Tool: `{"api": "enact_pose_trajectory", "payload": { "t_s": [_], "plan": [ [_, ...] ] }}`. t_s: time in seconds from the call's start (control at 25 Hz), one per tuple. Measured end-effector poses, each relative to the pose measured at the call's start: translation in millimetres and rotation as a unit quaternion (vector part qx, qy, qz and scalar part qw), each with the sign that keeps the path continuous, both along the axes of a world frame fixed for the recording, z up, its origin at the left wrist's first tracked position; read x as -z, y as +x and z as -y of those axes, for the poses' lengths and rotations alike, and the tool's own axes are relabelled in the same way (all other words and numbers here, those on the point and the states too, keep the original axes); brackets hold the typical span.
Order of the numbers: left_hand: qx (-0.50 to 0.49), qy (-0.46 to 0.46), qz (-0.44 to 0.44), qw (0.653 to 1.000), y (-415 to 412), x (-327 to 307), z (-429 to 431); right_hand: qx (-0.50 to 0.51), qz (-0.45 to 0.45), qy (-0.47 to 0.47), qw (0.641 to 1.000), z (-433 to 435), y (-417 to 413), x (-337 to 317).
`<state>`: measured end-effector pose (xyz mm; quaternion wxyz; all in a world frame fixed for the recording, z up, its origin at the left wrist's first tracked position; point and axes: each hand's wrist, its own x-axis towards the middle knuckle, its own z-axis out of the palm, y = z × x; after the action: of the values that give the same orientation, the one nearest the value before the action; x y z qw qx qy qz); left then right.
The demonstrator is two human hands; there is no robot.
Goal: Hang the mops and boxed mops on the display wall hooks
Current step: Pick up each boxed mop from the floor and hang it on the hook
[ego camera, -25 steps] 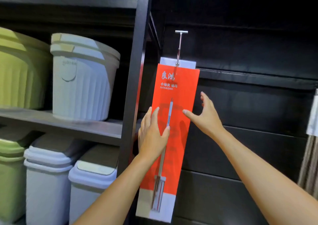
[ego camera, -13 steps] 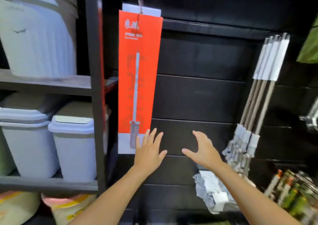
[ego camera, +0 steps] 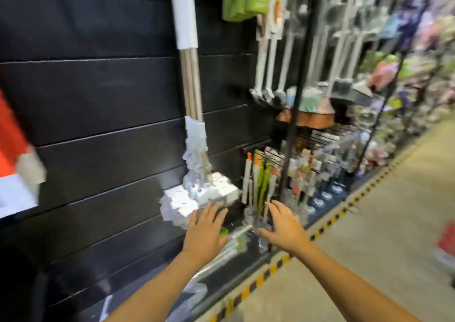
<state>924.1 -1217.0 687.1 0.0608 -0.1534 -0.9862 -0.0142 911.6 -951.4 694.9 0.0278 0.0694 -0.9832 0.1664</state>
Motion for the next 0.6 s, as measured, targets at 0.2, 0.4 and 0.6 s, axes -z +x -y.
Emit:
{"api": "enact_pose_trajectory", "payload": {
  "t_s": [0.2,0.4,0.6],
  "plan": [
    [0.122,0.011,0.048,0.991,-3.0,30.4,-163.7,0.139,0.057,-0.013,0.989,-152.6,68.1,33.1],
    [0.230,0.011,0.083,0.969,-16.1,54.2,-305.3,0.259,0.078,-0.030,0.962,-267.1,116.2,51.4],
    [0.307,0.016,0.112,0.945,-56.0,74.3,-426.0,0.346,0.090,-0.033,0.933,-366.4,112.1,70.8]
  ]
}}
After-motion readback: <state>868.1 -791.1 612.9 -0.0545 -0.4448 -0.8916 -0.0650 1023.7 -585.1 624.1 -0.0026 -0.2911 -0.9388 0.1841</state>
